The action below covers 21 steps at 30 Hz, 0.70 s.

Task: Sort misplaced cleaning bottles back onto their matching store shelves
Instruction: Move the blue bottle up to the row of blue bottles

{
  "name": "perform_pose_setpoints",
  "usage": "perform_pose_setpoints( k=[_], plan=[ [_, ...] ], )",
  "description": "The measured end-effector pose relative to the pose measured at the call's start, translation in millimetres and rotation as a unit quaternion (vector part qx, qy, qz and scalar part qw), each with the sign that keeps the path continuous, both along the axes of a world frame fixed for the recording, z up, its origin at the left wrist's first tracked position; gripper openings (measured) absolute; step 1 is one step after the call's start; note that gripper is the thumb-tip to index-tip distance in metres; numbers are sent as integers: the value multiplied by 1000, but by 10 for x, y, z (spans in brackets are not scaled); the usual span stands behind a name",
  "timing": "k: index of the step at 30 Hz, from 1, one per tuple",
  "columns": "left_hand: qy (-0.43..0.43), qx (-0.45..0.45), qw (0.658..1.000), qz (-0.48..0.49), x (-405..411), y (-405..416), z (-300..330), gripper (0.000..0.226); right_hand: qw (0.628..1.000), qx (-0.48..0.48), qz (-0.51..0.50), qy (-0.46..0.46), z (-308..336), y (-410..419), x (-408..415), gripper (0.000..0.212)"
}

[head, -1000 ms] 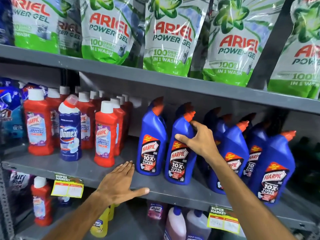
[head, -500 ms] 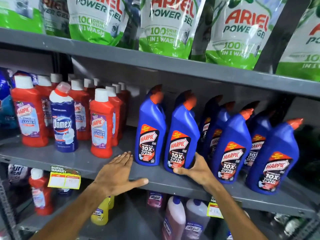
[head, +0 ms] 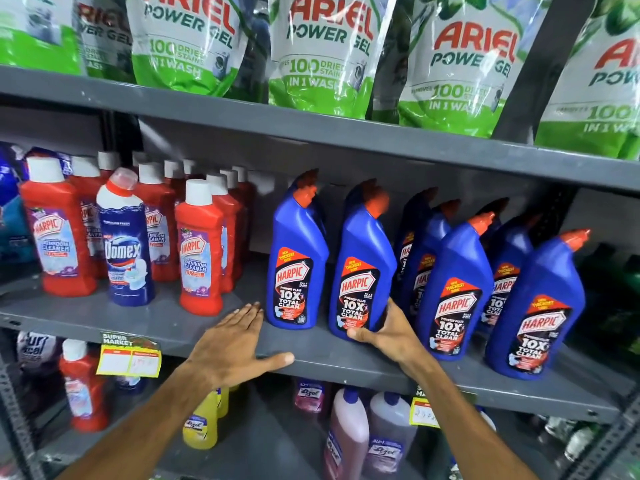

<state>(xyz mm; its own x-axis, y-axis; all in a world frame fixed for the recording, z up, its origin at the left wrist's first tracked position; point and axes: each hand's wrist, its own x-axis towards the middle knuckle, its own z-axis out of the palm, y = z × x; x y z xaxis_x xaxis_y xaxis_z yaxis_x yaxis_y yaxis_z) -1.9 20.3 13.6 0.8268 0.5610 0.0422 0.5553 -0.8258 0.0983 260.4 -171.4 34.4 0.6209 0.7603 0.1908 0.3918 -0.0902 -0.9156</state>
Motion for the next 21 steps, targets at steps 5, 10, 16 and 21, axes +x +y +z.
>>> perform_pose_setpoints(
  k=[5,10,16,21],
  plan=[
    [9,2,1000,2,2,-11,21,136,1000,2,3,-6,-7,3,10,88],
    [3,-6,1000,-3,-6,-10,26,142,1000,1,6,-5,-12,-2,17,89],
    [4,-5,1000,-4,-5,-13,31,144,1000,0,5,-14,-2,-15,3,87],
    [3,-4,1000,-3,-5,-22,43,142,1000,-1,9,-13,25,-50,-14,86]
  ],
)
